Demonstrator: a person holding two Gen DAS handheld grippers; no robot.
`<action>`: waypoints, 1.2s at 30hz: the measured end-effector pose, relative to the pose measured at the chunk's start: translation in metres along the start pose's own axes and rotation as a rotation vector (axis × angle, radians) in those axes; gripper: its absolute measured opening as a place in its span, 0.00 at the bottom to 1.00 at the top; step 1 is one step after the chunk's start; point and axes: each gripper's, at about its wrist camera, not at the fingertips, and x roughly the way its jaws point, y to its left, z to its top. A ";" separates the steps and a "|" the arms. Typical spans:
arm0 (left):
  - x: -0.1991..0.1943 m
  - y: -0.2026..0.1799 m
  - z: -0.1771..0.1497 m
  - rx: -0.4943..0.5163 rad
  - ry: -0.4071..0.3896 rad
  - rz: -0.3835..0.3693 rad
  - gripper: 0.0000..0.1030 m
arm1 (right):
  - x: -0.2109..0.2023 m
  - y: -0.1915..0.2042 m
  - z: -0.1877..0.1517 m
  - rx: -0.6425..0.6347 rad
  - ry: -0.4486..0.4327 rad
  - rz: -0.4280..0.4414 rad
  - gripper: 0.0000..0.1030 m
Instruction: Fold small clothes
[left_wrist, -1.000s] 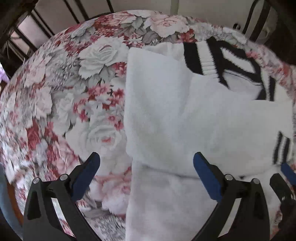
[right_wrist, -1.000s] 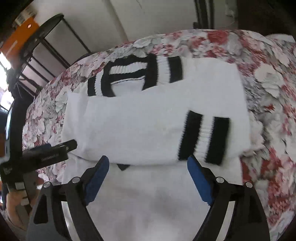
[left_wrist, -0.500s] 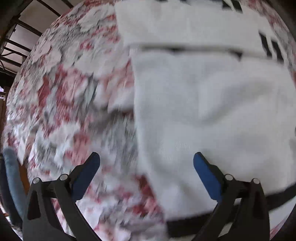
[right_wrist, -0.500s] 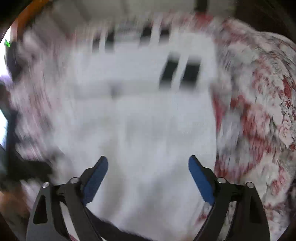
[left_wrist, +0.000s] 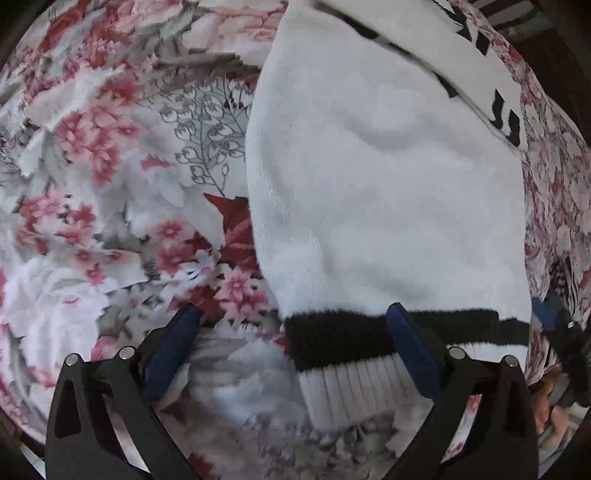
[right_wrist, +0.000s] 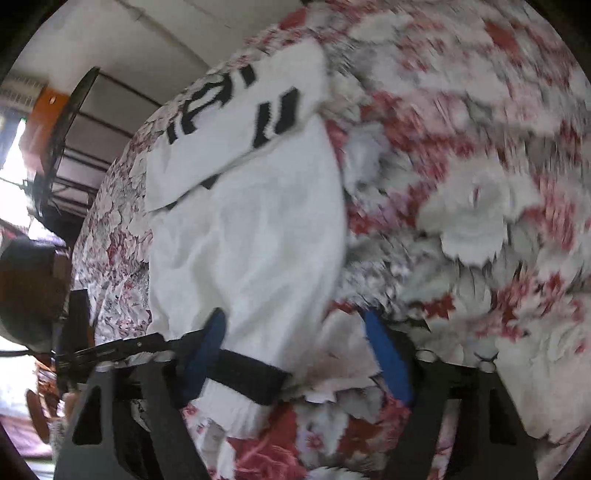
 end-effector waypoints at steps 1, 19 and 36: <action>0.002 0.002 0.001 0.004 -0.007 0.005 0.95 | 0.004 -0.003 -0.003 0.009 0.001 0.006 0.58; -0.029 -0.006 0.047 -0.020 -0.098 -0.051 0.07 | -0.005 0.022 -0.016 -0.132 -0.066 0.024 0.13; -0.051 -0.061 0.030 0.125 -0.262 0.213 0.75 | 0.008 0.091 -0.013 -0.374 -0.146 -0.126 0.44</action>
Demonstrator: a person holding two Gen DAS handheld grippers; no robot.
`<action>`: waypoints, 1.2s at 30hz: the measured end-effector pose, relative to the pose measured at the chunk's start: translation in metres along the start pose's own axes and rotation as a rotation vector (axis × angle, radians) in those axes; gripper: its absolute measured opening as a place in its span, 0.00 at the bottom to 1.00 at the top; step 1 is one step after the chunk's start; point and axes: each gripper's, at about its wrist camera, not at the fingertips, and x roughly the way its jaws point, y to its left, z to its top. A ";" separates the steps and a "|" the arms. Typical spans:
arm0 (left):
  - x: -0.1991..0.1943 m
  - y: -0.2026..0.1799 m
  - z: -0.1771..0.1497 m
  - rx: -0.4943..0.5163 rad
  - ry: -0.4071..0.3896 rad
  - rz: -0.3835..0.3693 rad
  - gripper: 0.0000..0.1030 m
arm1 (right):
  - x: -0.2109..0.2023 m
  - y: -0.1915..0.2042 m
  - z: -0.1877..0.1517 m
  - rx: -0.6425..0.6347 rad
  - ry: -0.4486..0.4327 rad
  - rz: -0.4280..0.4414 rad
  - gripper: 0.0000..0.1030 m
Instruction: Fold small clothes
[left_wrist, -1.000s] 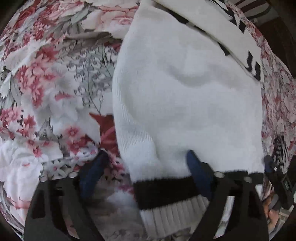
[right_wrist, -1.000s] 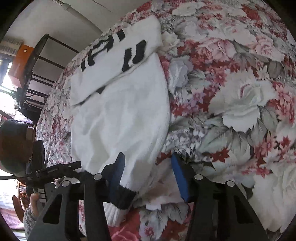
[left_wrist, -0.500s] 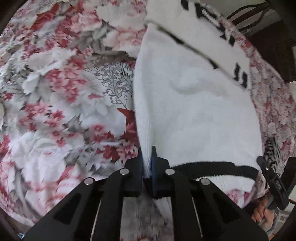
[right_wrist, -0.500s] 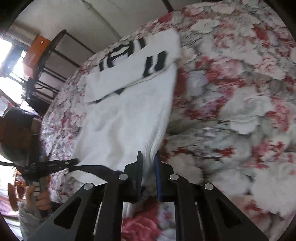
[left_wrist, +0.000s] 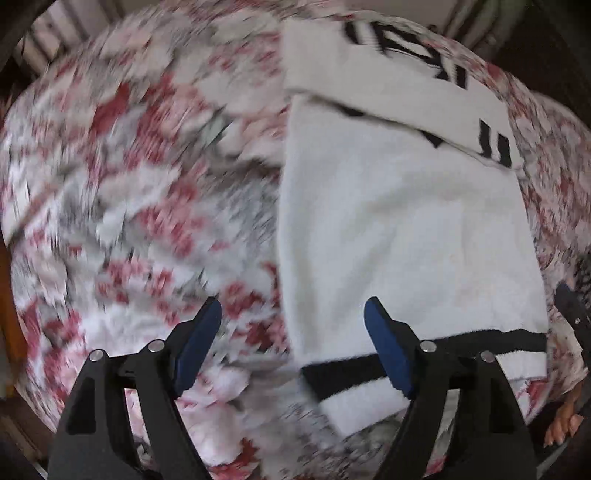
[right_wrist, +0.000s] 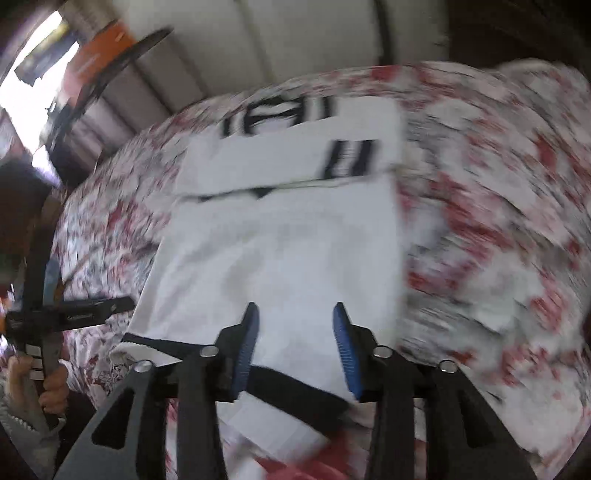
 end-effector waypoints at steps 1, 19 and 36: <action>0.002 -0.010 0.002 0.034 -0.004 0.013 0.76 | 0.009 0.009 0.003 -0.018 0.017 0.004 0.46; 0.064 -0.050 -0.002 0.188 0.179 0.146 0.96 | 0.058 0.007 -0.026 -0.083 0.243 -0.111 0.92; -0.031 -0.012 -0.009 0.101 -0.105 0.060 0.95 | -0.018 -0.061 -0.005 0.278 -0.006 0.053 0.93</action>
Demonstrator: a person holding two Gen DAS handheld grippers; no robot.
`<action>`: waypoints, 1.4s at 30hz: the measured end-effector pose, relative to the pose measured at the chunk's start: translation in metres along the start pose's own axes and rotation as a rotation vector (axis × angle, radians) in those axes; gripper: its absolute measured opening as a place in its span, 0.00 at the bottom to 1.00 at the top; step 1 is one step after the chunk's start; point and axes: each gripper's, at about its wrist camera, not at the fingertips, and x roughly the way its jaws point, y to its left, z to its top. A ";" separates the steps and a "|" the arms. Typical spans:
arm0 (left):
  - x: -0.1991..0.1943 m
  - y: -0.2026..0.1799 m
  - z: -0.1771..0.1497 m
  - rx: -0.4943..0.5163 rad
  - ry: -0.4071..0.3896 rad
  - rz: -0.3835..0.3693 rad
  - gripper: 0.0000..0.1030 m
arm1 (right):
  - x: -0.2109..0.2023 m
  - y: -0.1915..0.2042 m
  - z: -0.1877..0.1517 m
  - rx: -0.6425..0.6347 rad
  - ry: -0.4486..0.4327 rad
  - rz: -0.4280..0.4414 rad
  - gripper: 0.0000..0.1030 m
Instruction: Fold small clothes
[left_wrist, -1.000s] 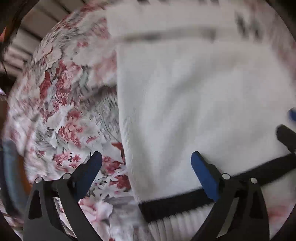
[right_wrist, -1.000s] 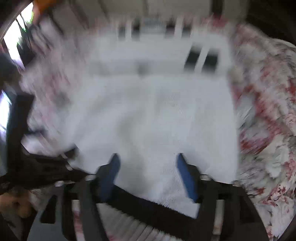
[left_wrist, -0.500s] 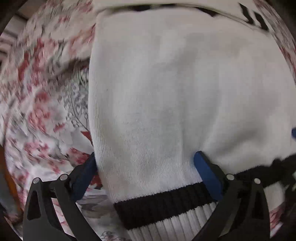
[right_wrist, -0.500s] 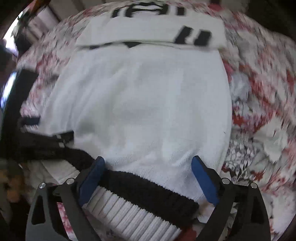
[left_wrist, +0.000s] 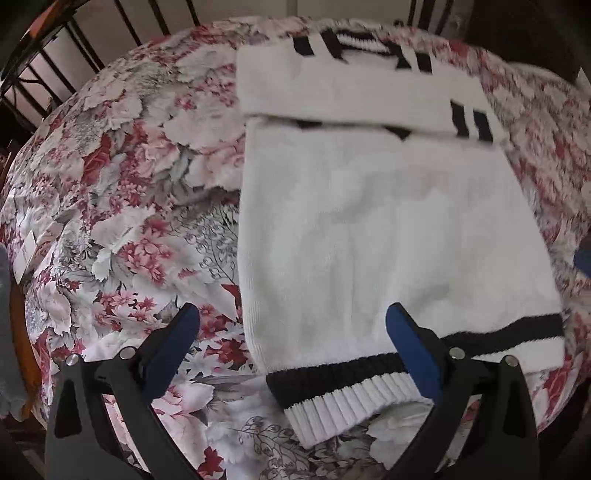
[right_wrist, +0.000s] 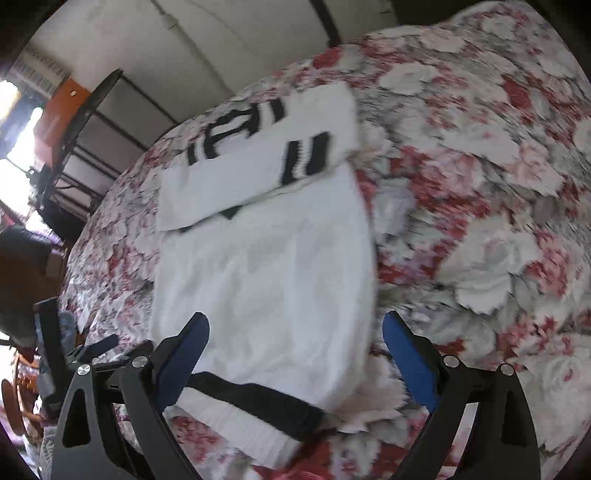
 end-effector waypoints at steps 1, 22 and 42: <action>-0.005 0.002 -0.002 -0.005 -0.017 0.006 0.95 | 0.002 -0.003 0.000 0.017 0.001 0.010 0.93; 0.043 -0.001 0.014 -0.044 0.086 0.018 0.95 | 0.040 -0.018 0.003 0.042 0.040 0.012 0.91; 0.095 0.014 0.019 -0.166 0.322 -0.355 0.95 | 0.057 -0.050 -0.007 0.275 0.150 0.226 0.52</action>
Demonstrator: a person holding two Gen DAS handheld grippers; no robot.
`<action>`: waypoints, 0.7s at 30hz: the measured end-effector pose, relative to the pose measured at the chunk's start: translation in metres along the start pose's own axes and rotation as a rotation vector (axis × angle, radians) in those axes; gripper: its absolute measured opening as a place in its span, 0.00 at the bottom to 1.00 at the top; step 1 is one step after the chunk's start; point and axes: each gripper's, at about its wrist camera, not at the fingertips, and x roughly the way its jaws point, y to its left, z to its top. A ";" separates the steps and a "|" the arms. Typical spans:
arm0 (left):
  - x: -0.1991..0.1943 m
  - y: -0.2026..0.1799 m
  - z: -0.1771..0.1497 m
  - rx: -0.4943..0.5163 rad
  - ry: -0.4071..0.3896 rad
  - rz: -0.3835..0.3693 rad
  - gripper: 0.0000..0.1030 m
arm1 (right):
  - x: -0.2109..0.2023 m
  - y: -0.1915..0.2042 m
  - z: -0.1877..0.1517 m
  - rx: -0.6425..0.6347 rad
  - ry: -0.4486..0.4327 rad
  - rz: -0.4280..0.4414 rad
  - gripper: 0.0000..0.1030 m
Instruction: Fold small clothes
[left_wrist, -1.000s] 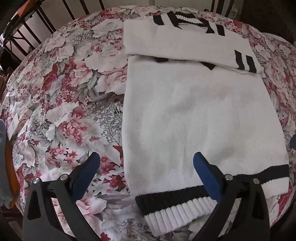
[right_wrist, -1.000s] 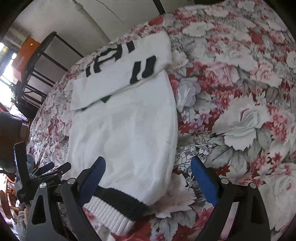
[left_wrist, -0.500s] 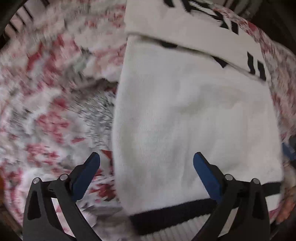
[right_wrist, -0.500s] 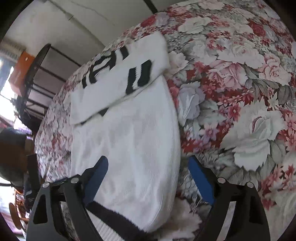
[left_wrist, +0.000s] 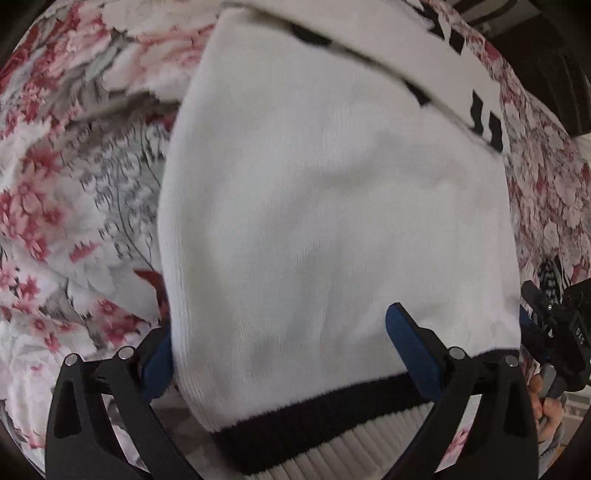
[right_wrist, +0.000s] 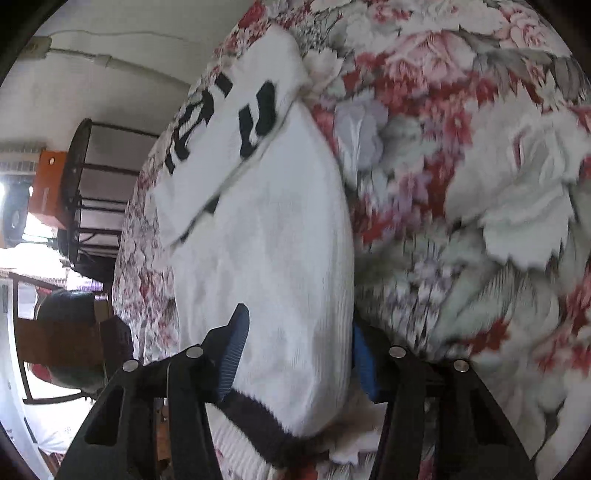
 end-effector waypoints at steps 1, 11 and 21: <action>0.001 0.000 -0.003 0.003 0.010 -0.006 0.95 | -0.002 0.003 -0.005 -0.013 0.007 0.000 0.52; -0.012 0.011 -0.021 -0.084 0.014 -0.210 0.82 | -0.022 0.014 -0.033 -0.040 -0.007 0.088 0.52; -0.006 0.028 -0.023 -0.120 0.055 -0.161 0.50 | -0.011 0.018 -0.038 -0.073 0.058 0.010 0.40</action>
